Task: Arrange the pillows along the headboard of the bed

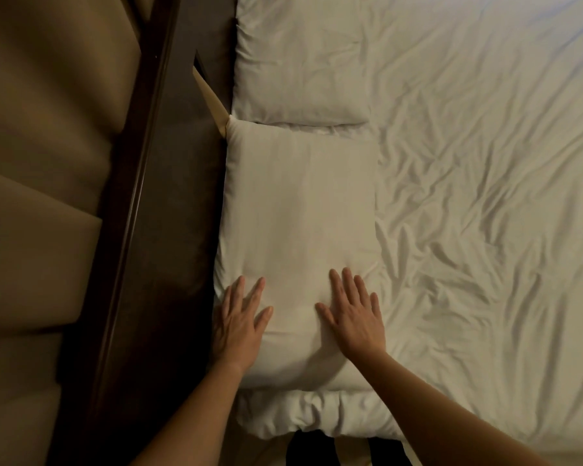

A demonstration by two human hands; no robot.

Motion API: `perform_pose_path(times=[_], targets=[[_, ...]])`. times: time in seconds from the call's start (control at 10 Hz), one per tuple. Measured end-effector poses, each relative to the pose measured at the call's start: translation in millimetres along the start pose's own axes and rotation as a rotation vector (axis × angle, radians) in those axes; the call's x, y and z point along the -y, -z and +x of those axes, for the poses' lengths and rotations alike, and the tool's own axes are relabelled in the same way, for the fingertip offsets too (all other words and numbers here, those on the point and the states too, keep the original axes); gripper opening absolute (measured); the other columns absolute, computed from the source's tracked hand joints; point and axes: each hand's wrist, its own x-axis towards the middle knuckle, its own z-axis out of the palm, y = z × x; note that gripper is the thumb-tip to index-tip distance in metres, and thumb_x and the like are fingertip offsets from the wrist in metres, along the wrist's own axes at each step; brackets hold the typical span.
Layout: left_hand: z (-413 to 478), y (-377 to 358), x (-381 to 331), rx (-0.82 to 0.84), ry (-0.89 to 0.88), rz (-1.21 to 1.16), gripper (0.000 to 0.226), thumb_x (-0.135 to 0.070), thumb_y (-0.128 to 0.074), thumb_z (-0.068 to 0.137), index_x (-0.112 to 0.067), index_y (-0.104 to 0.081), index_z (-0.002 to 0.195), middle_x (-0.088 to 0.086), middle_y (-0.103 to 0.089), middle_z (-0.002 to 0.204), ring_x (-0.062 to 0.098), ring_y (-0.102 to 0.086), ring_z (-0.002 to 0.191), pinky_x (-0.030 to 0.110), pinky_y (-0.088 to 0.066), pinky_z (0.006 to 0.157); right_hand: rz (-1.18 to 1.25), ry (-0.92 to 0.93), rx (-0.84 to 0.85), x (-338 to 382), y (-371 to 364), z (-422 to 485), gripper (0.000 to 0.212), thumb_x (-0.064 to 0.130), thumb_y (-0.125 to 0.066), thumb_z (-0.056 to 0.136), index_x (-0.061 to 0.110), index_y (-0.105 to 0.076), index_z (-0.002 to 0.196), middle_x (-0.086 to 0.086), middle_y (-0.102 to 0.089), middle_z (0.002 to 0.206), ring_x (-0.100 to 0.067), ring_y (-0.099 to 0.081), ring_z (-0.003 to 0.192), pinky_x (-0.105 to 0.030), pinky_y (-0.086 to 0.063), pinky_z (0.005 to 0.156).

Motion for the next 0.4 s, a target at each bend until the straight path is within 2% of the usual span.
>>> perform_pose_path(times=[0.2, 0.4], targets=[[-11, 9, 4, 0.054, 0.113, -0.055, 0.063, -0.052, -0.050, 0.103, -0.046, -0.026, 0.161, 0.001, -0.014, 0.174, 0.027, -0.017, 0.158, 0.043, -0.028, 0.123, 0.041, -0.113, 0.070, -15, 12, -10, 0.077, 0.080, -0.013, 0.098, 0.048, 0.016, 0.162, 0.010, 0.006, 0.176, -0.027, -0.001, 0.162, -0.053, -0.014, 0.129], [-19, 29, -17, 0.060, 0.185, -0.103, 0.059, -0.044, -0.049, 0.106, -0.035, -0.032, 0.162, 0.003, -0.018, 0.172, 0.032, -0.021, 0.154, 0.042, -0.027, 0.122, 0.020, -0.075, 0.050, -10, 40, -22, 0.079, 0.070, -0.025, 0.103, 0.033, 0.002, 0.168, -0.001, -0.003, 0.177, -0.030, -0.010, 0.161, -0.048, -0.019, 0.129]])
